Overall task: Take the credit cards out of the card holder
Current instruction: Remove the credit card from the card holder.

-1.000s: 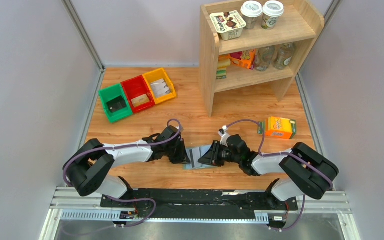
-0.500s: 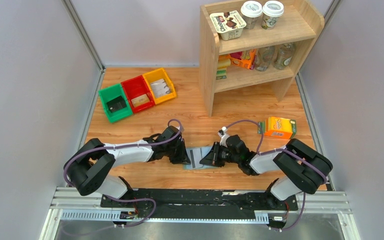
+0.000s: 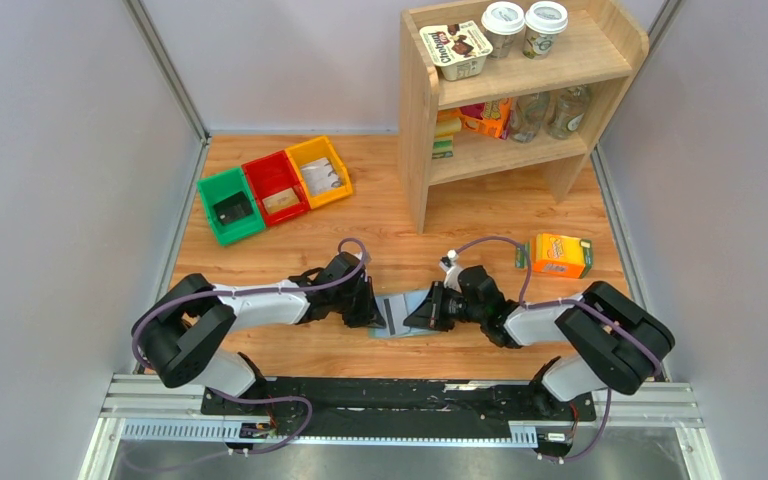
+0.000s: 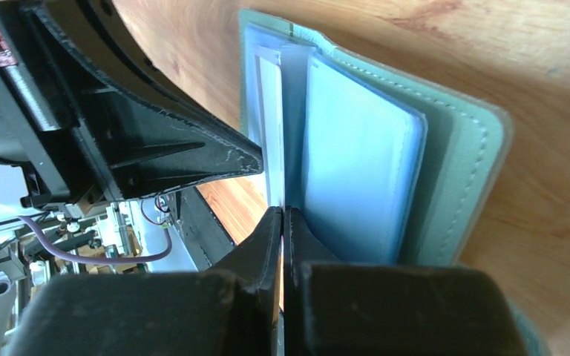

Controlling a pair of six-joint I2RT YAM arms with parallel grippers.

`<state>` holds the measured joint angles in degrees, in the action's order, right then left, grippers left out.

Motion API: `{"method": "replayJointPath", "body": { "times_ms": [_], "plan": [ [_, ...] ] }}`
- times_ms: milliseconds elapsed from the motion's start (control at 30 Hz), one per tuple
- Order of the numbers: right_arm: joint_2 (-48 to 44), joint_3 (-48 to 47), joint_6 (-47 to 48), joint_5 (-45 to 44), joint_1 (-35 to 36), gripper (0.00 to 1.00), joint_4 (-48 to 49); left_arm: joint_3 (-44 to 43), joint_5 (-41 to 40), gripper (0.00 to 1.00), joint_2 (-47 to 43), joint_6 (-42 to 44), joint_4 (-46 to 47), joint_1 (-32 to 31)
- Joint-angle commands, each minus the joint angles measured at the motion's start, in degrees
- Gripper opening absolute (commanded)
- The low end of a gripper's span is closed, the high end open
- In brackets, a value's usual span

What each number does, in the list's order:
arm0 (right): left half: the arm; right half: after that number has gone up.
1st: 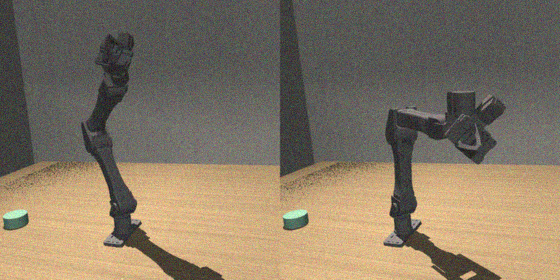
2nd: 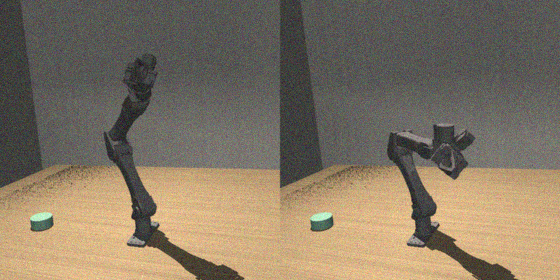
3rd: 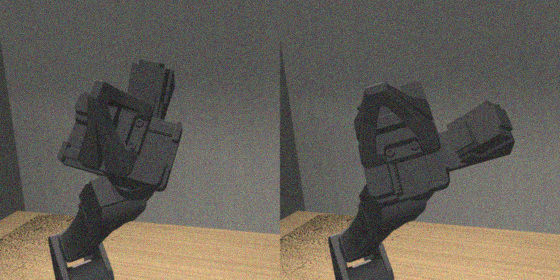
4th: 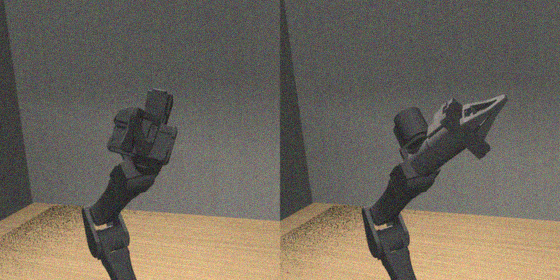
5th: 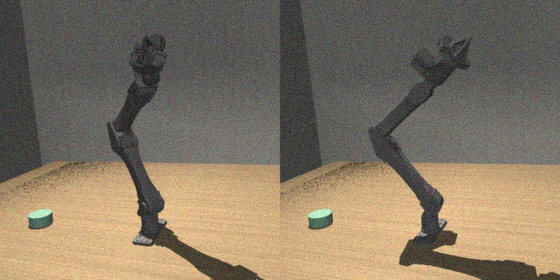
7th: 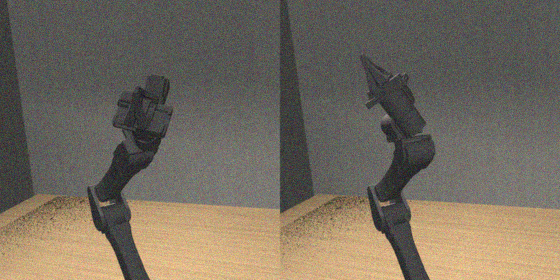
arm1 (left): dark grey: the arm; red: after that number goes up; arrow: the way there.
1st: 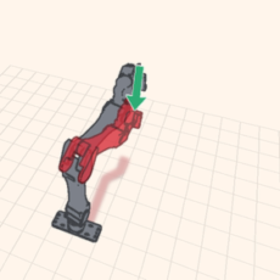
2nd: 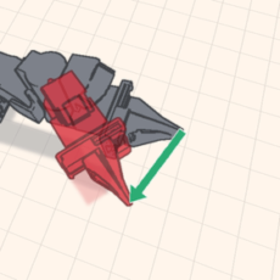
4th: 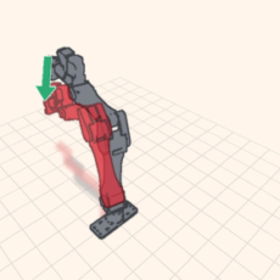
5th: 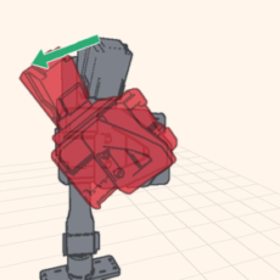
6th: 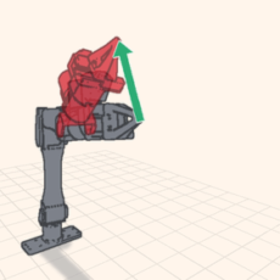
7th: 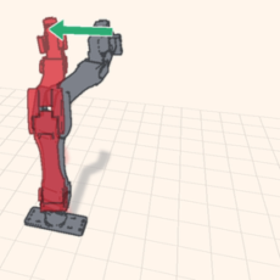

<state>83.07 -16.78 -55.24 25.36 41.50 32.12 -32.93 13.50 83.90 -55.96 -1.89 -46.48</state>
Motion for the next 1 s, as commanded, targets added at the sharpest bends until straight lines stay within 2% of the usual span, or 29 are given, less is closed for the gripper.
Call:
{"method": "replayJointPath", "body": {
  "times_ms": [0,300,633,767,967],
  "plan": [
    [3.84,0.6,-2.14,4.42,-2.03,0.0,7.32,1.73,-3.74,0.03,-0.05,0.68,-3.03,-0.54],
    [9.57,2.89,-6.01,8.56,-5.02,0.03,16.83,1.55,-5.5,0.03,-1.02,1.3,-5.05,-0.54],
    [10.27,3.15,-6.1,9.35,-5.46,0.05,17.89,0.67,-6.11,0.02,-1.46,2.0,-6.2,-0.46],
    [10.01,3.59,-6.11,9.35,-6.07,0.13,17.89,0.58,-6.11,0.02,-1.46,2.0,-6.28,-0.46],
    [9.83,3.77,-6.19,9.7,-6.25,0.1,18.5,0.41,-6.2,0.02,-1.63,2.18,-6.55,-0.54]
  ]
}}
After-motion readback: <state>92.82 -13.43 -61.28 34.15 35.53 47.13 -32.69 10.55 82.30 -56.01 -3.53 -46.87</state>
